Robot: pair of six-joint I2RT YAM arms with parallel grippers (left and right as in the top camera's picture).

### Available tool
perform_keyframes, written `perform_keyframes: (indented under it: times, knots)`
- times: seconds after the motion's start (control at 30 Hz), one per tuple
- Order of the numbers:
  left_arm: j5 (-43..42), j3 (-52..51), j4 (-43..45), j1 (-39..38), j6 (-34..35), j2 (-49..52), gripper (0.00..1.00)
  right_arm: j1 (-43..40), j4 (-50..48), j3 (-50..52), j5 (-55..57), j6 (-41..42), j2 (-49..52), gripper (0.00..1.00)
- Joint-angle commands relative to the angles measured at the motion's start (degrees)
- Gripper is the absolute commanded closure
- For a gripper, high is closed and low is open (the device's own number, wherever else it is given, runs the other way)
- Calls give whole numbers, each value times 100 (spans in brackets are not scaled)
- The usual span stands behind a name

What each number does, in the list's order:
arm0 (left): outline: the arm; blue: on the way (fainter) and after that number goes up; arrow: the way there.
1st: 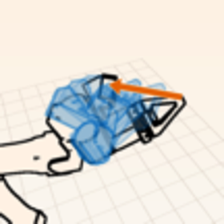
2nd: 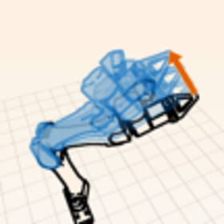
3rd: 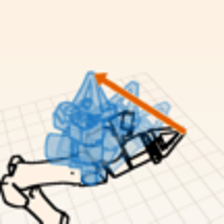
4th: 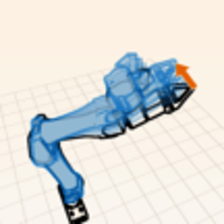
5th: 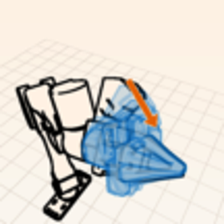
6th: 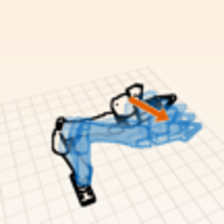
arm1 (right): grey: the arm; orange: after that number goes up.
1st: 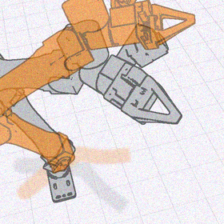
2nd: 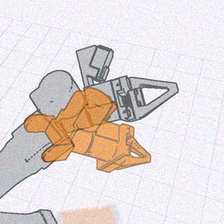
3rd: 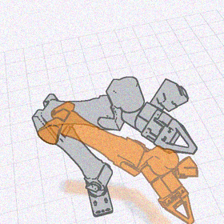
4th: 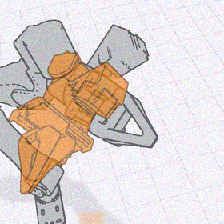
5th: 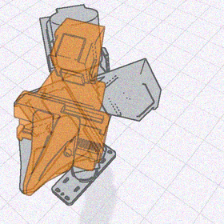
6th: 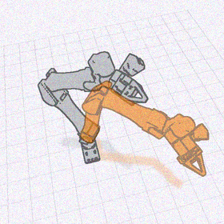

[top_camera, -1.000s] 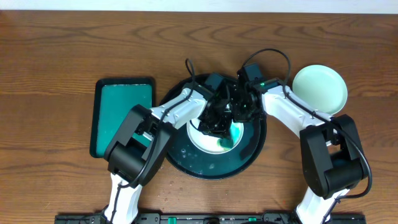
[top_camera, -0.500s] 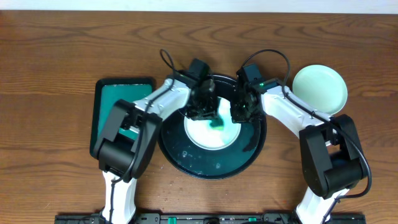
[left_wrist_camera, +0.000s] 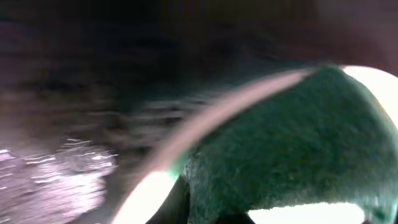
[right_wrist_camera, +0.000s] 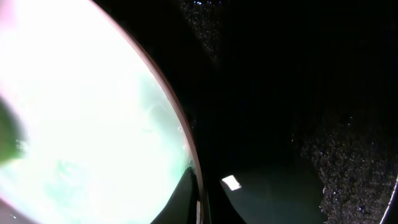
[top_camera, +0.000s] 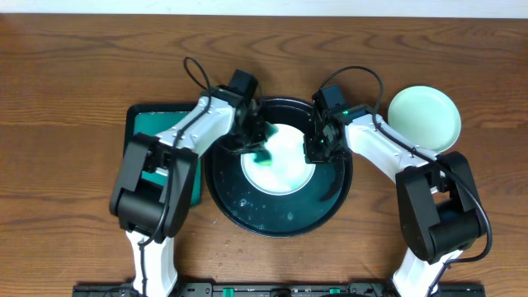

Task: Clean dirty plates on tray and stack at the side
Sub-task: 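Scrub the white plate with the sponge while the right gripper holds it, then return the sponge to the green tray with the left gripper and release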

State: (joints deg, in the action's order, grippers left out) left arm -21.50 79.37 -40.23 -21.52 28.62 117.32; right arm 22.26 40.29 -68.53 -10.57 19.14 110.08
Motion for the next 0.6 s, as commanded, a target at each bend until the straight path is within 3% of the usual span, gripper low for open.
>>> perform_keyframes:
  times: [0.0,0.33,0.57]
  knots:
    - [1661,-170,-393,295,59,-289,93,2,87,125,343,57,232,99]
    - [1998,-170,-1226,402,-197,-1755,93,2,85,125,343,55,232,99]
    - [2358,-181,-1655,1287,-310,-1941,93,2,98,125,343,52,232,99]
